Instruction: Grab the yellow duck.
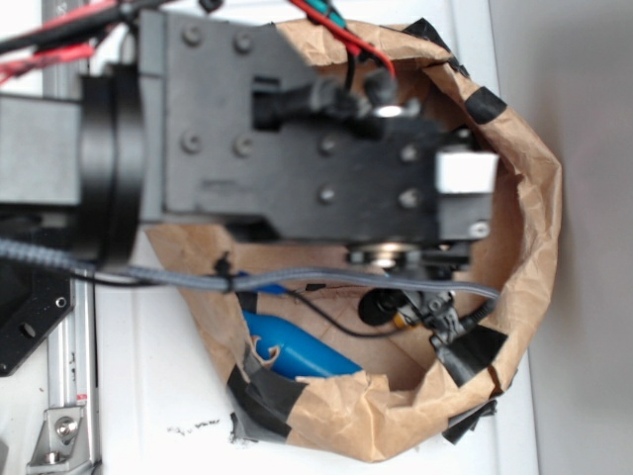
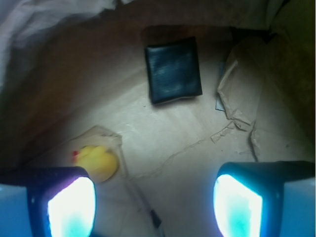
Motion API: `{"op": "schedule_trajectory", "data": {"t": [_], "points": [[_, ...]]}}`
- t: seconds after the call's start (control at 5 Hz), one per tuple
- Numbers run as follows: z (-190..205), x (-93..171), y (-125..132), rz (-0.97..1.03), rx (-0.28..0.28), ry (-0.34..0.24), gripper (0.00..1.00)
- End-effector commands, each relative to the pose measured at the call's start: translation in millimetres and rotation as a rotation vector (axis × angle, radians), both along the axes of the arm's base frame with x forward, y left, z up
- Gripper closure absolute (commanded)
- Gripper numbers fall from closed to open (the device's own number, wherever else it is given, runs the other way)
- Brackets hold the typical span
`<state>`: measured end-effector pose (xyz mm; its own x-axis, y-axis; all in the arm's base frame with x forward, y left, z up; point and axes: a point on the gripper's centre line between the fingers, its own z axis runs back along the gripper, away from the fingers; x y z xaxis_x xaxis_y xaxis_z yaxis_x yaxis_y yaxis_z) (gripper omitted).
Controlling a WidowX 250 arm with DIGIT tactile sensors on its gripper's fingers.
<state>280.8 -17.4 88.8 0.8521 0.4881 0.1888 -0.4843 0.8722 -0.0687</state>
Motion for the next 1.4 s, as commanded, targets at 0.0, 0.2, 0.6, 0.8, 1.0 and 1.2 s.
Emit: {"op": "schedule_trajectory", "data": {"t": [0.0, 0.2, 0.6, 0.8, 1.0, 1.2], "points": [[-8, 16, -19, -0.01, -0.058, -0.127, 0.0], [-9, 19, -24, -0.035, -0.07, -0.12, 0.0], [-19, 19, -16, -0.017, -0.045, -0.091, 0.0], [-24, 21, -15, -0.016, -0.024, -0.09, 0.0], [-29, 25, -20, -0.018, -0.015, -0.103, 0.0], [-40, 30, -29, -0.034, -0.004, -0.107, 0.0]]}}
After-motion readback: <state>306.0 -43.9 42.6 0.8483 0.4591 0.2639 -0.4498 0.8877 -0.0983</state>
